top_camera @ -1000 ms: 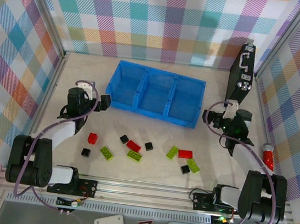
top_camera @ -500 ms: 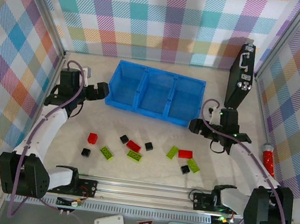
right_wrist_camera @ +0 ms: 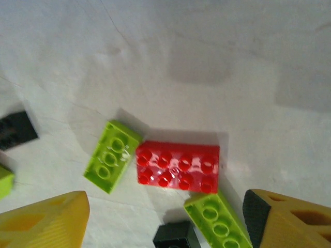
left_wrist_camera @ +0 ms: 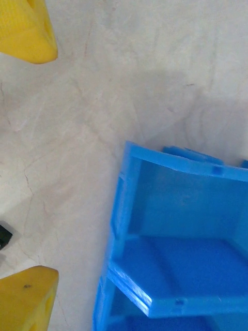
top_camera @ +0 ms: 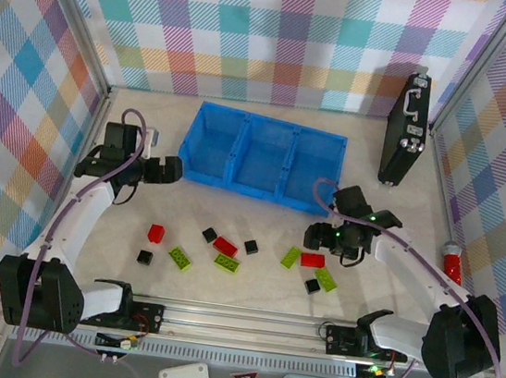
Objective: Sort the legos into containers by color
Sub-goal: Pick up the lego from the bottom-center of the table.
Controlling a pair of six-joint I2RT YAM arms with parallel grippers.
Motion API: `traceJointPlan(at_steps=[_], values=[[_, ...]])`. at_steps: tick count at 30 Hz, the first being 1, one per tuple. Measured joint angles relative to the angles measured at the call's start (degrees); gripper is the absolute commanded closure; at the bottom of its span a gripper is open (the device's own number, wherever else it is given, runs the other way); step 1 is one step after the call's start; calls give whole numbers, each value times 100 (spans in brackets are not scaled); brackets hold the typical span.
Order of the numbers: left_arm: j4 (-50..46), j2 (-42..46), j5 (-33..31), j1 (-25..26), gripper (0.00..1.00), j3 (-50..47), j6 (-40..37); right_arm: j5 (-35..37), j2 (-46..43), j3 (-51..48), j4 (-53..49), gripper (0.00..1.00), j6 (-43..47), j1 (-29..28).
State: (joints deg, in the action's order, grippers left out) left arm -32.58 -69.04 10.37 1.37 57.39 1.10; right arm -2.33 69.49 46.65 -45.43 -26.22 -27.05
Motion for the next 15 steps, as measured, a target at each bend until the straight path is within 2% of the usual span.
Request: traceJointPlan(at_steps=[8,15], values=[[125,129,-289,0,0,-15,-210,529,828,280,-424,14,-293,-643],[125,273,-461,0,0,-15,-289,776,1403,533,-411,14,-444,-872]])
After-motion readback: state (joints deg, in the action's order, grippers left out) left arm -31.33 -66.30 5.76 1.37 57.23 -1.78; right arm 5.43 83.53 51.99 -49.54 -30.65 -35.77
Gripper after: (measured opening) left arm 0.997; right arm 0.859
